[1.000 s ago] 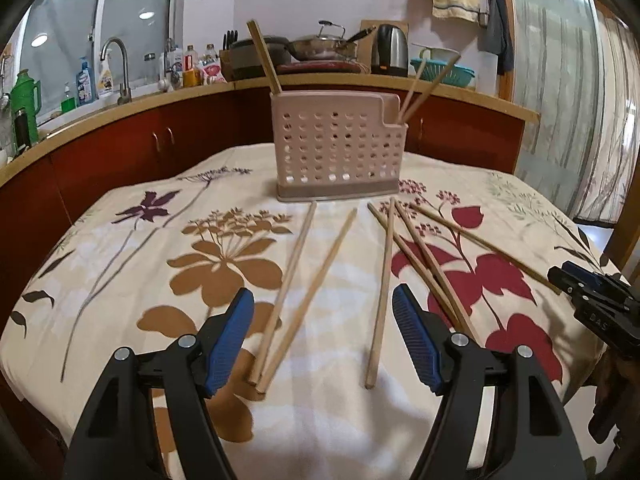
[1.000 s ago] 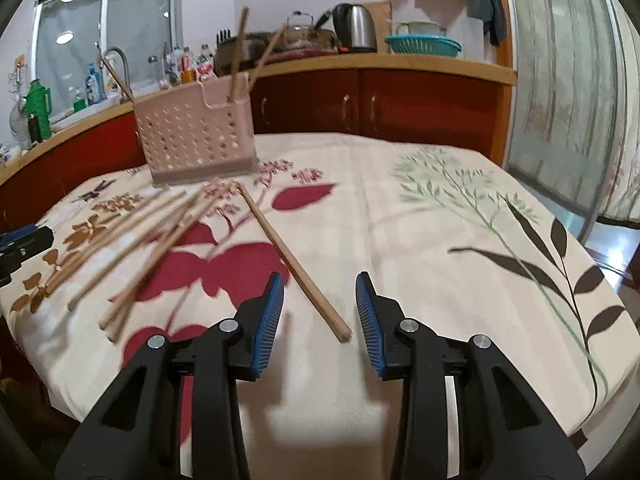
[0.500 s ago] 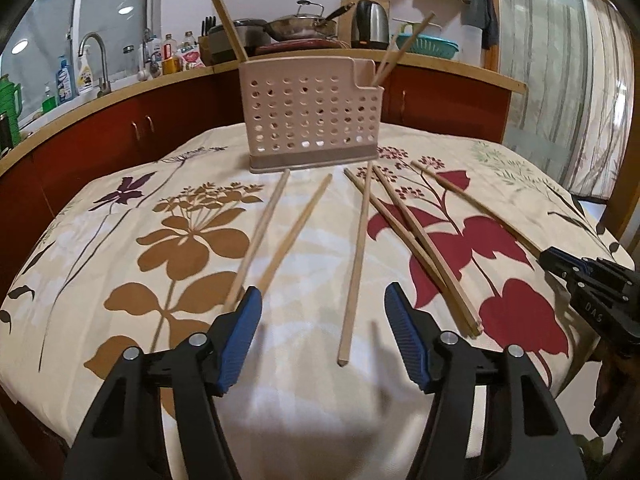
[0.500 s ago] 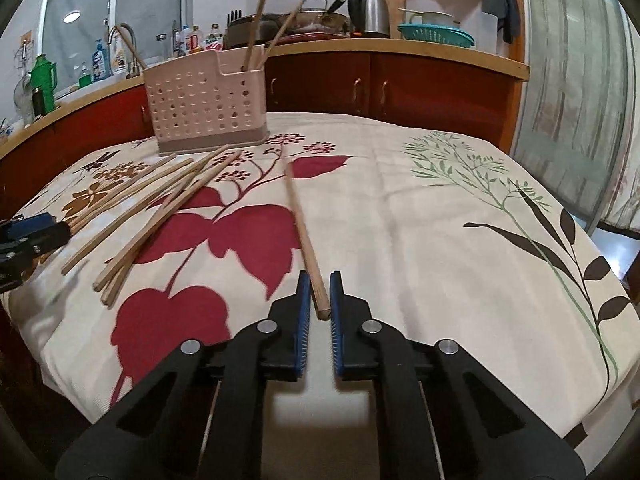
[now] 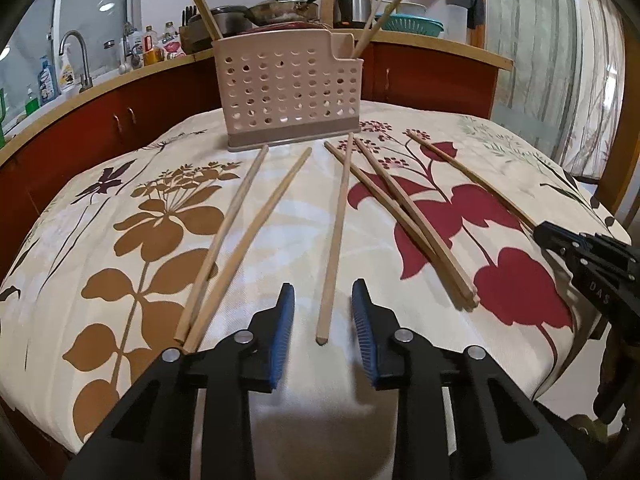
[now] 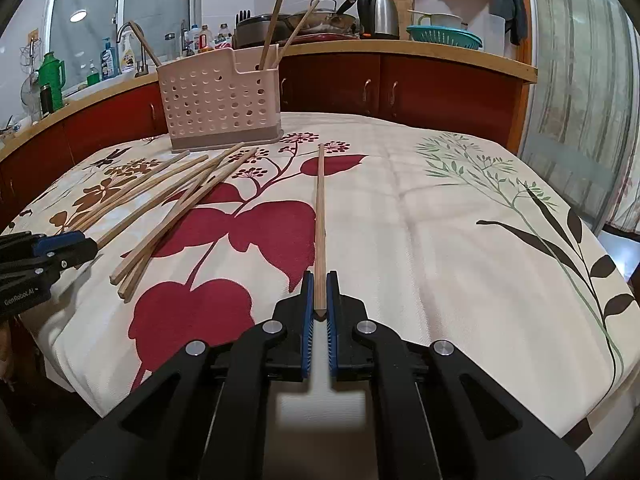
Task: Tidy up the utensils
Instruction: 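Lower both tools to the chopsticks and close each on one chopstick, then lift the left tool's chopstick toward the holder while the right tool lifts its own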
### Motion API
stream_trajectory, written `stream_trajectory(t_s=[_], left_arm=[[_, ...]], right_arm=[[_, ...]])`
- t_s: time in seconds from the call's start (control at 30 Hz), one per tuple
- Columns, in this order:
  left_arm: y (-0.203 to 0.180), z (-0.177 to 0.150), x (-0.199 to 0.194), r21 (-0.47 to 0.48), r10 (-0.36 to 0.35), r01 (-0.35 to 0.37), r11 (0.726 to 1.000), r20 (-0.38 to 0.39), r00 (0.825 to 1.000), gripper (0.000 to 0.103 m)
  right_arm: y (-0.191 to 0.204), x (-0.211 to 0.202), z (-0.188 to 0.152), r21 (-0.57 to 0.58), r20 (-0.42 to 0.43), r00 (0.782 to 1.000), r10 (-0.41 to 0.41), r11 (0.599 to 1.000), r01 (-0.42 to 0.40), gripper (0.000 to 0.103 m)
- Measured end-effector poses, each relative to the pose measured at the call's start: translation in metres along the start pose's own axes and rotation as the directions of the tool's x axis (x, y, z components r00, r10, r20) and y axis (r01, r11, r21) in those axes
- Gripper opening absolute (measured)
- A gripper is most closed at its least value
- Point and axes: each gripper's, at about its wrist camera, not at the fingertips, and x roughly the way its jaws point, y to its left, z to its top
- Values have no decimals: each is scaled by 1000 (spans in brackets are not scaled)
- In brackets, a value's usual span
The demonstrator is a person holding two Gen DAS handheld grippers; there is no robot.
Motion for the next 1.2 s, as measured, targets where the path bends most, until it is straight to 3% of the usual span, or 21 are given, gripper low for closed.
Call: stream_trajectory(t_s=[0.1,0.23,0.33,0.53,0.8,1.2], left_arm=[[0,-2,1,4,-2,2,1000,-2,1000,28],[0,-3,0,13,7,-7,1000,2,1000,12],[-1,-4,-1,31,10,-10,999,5,1000,8],[-4,-6,-7,58,14,-15,998,13,1000,7],[-2,7,-33,61,23,-29,998,93,995,7],[5,34,-89,37,26,-36,999,248,968,7]], right_arm=[[0,0,0,2,0,1000,1,1000,-1,7],[2,-1,-1,2,5,1000,1,1000,-1,7],[3,-2,-2,3,5,1000,3,1000,-3,7],[5,-10,0,1,21,1000,6,1000,-6,7],[10,-41,18,-13,111,994,4,1000,-3,7],[18,-97,51,-31,267,964,13,1000,-5,7]])
